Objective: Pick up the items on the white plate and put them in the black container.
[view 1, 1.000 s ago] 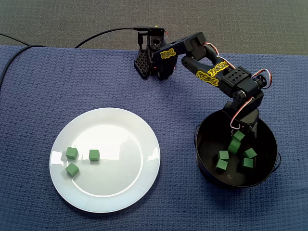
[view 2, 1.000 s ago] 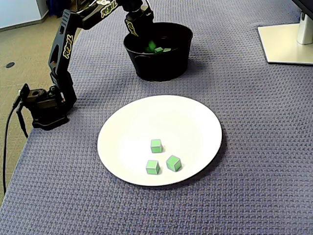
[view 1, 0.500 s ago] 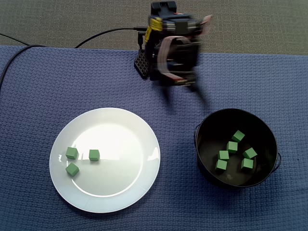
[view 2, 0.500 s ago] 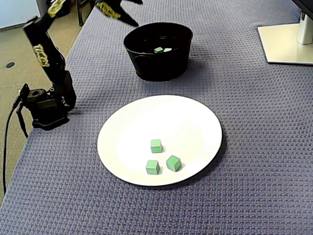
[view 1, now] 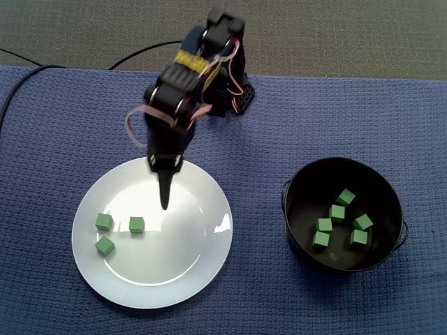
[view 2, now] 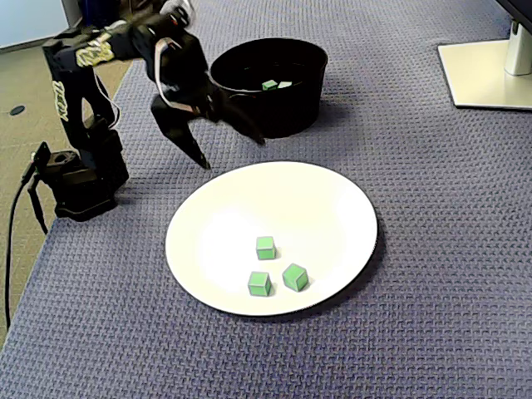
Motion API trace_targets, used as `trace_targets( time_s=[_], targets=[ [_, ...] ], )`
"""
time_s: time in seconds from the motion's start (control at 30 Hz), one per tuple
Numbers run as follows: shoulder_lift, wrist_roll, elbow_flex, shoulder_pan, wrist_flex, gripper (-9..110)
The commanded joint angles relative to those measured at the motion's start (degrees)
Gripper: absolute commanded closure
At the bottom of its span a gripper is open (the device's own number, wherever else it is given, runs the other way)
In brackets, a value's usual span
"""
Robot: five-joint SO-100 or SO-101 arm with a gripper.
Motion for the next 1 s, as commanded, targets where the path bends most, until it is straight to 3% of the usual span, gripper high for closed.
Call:
trace_targets(
  time_s=[0.0, 0.33, 0.97],
  targets=[
    [-13.8, 4.3, -15.2, 3.5, 4.7, 63],
    [-36.0, -2.2, -39.4, 7.3, 8.4, 65],
    [-46.9, -4.8, -45.3, 6.0, 5.4, 79]
  ],
)
